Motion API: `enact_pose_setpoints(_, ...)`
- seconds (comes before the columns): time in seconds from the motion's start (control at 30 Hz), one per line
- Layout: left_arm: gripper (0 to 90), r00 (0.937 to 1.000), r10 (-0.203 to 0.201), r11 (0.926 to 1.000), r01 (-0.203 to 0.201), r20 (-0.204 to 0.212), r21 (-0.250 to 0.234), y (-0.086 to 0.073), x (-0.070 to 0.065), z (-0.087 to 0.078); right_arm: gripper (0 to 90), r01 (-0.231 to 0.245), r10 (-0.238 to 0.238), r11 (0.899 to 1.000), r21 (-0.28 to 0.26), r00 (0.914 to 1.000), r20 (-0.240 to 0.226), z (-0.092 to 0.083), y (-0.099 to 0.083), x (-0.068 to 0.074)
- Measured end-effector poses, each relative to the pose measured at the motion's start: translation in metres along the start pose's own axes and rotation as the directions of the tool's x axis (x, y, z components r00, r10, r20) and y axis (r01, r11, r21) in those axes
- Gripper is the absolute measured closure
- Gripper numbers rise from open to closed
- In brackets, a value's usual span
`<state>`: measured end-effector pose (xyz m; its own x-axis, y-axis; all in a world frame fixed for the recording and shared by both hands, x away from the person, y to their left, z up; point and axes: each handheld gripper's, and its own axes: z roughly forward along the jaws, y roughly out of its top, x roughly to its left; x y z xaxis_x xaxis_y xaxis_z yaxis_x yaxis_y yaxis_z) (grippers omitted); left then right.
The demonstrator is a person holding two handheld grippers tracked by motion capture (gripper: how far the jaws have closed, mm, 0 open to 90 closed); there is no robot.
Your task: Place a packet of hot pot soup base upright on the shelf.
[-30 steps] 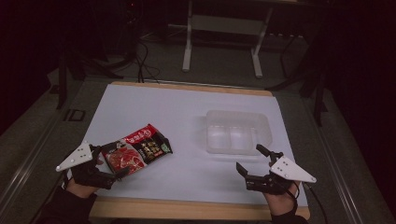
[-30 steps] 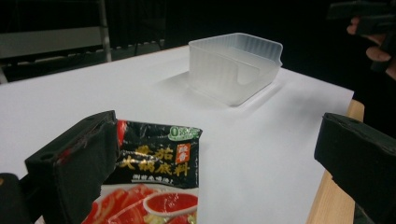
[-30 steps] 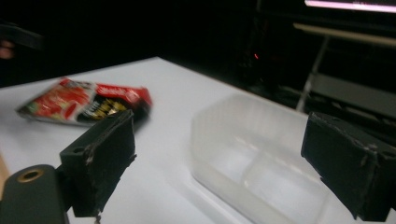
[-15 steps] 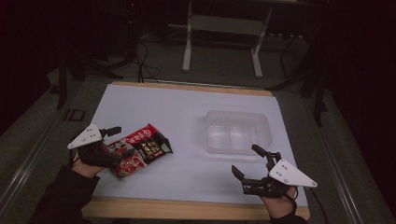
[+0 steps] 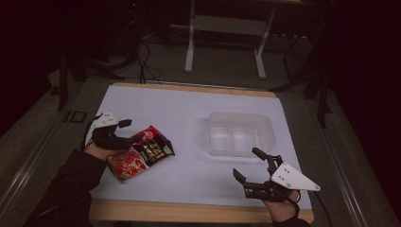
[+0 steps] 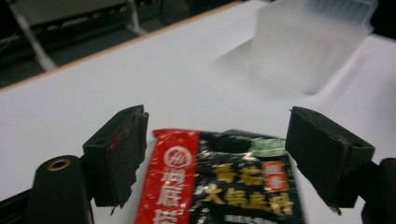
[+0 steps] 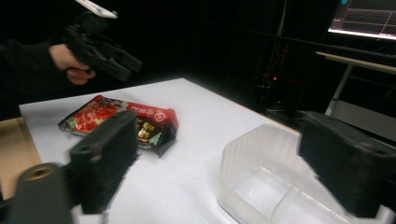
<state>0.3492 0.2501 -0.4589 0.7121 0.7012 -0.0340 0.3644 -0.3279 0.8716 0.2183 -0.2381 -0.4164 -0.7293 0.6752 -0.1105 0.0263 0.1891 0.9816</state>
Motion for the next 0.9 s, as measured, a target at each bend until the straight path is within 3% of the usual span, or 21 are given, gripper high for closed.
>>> enact_pose_setpoints(0.1, 32.3, 0.9997, -0.022, 0.9993, 0.022, 0.009, 0.030, -0.002, 0.010, 0.013, 14.4, -0.016, 0.016, 1.000, 0.013, 0.9998, -0.014, 0.001, 0.000, -0.001)
enact_pose_setpoints(0.23, 43.5, 0.9999, -0.013, 0.9977, 0.014, -0.005, 0.066, -0.002, 0.020, 0.028, 14.4, -0.025, 0.025, 0.999, 0.026, 0.9996, -0.016, 0.002, -0.002, -0.001)
enact_pose_setpoints(0.4, 48.3, 0.9997, -0.002, 0.9934, 0.005, -0.023, 0.115, 0.001, 0.029, 0.042, 16.0, -0.042, 0.044, 0.998, 0.047, 0.9984, -0.034, 0.004, -0.003, -0.002)
enact_pose_setpoints(0.43, 48.2, 0.9997, -0.019, 0.9906, 0.021, -0.016, 0.135, 0.003, 0.034, 0.049, 18.1, -0.049, 0.051, 0.998, 0.049, 0.9980, -0.037, 0.004, -0.004, -0.002)
enact_pose_setpoints(0.63, 45.0, 0.9995, -0.021, 0.9745, 0.026, -0.022, 0.223, 0.001, 0.043, 0.070, 18.4, -0.043, 0.044, 0.998, 0.035, 0.9983, -0.038, 0.002, -0.004, -0.003)
enact_pose_setpoints(0.67, 45.2, 0.9995, -0.021, 0.9745, 0.026, -0.022, 0.223, 0.001, 0.043, 0.070, 19.0, -0.047, 0.049, 0.998, 0.034, 0.9979, -0.043, 0.002, -0.004, -0.003)
enact_pose_setpoints(0.73, 46.4, 0.9999, -0.015, 0.9630, 0.016, -0.003, 0.269, -0.002, 0.044, 0.079, 18.9, -0.048, 0.049, 0.998, 0.031, 0.9980, -0.039, 0.002, -0.005, -0.004)
enact_pose_setpoints(0.9, 51.0, 0.9997, -0.024, 0.9472, 0.020, 0.008, 0.320, -0.005, 0.046, 0.090, 19.1, -0.059, 0.061, 0.998, 0.038, 0.9971, -0.046, 0.003, -0.006, -0.005)
